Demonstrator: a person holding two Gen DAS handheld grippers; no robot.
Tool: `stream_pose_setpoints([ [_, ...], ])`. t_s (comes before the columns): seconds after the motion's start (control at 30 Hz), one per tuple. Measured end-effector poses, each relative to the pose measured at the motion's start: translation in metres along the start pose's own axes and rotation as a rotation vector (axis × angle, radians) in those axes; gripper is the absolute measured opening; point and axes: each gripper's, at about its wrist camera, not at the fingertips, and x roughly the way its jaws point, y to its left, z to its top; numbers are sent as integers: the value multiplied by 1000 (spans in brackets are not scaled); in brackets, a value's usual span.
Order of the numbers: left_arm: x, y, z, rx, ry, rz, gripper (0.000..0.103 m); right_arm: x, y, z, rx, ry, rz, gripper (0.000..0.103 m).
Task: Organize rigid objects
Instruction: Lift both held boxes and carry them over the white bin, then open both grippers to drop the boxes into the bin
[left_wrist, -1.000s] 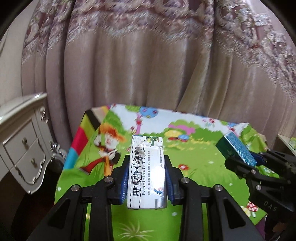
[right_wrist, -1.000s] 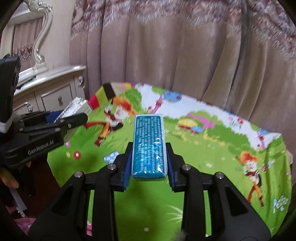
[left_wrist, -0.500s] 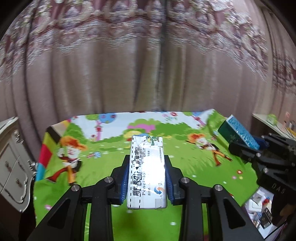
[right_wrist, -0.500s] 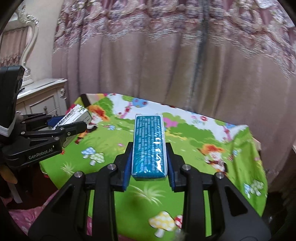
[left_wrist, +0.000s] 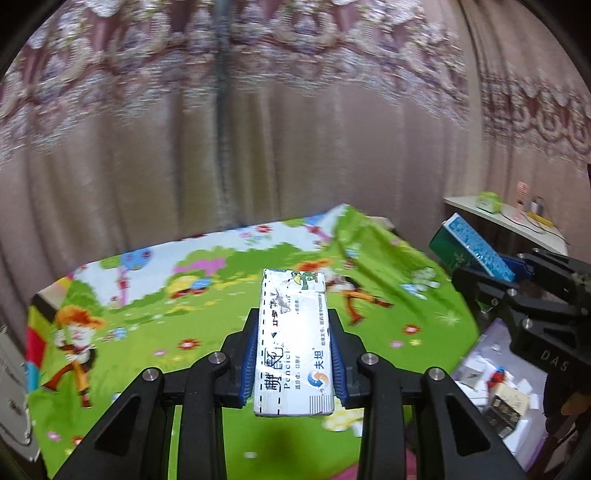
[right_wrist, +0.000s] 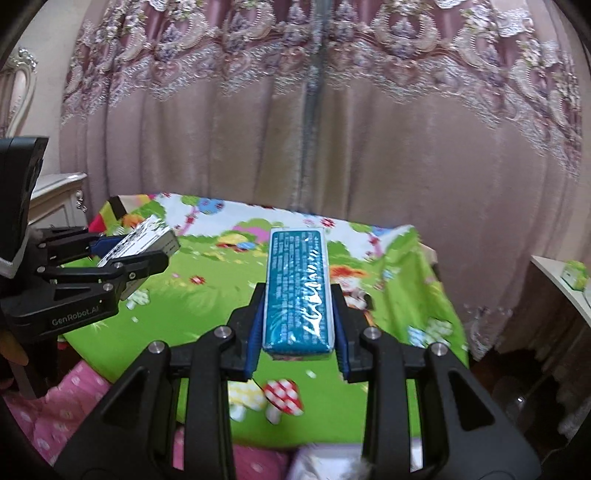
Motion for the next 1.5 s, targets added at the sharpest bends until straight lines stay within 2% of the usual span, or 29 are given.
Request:
stream_pose_setpoints([
  [0.27,18,-77,-4,97,60,-182,34,-40,-52,-43,65,65,-117,36],
  [0.4,25,-113,-12,138,105,-261,34,-56,-71,-66,74,102,-205,36],
  [0.57,36,-156,-19,213,152,-321,34,-75,-95,-84,117,142,-277,36],
  [0.73,44,-192,-19,240,151,-352,34,-87,-115,-98,168,208,-335,36],
  [0.9,61,-216,-30,160,231,-390,34,-99,-133,-116,209,277,-382,36],
  [0.97,62,-226,-36,171,248,-384,34,-102,-140,-120,223,294,-394,36],
  [1.17,53,-238,-42,214,213,-353,35,-105,-154,-131,270,328,-418,37],
  [1.2,49,-237,-40,223,199,-351,38,-104,-154,-132,271,335,-411,40],
  [1.23,44,-236,-38,231,191,-351,47,-102,-153,-133,267,347,-408,45],
  [1.27,40,-235,-35,236,178,-353,53,-100,-152,-133,258,364,-414,62],
  [1.3,33,-232,-32,233,153,-355,66,-98,-150,-133,249,372,-418,76],
  [1.33,27,-229,-29,222,124,-362,80,-96,-148,-133,237,378,-424,79],
  [1.37,20,-225,-26,209,94,-367,85,-96,-146,-133,227,379,-426,80],
  [1.43,12,-221,-21,207,59,-356,93,-95,-145,-134,227,390,-429,81],
  [1.5,9,-220,-17,210,65,-363,98,-96,-146,-137,242,397,-445,84],
])
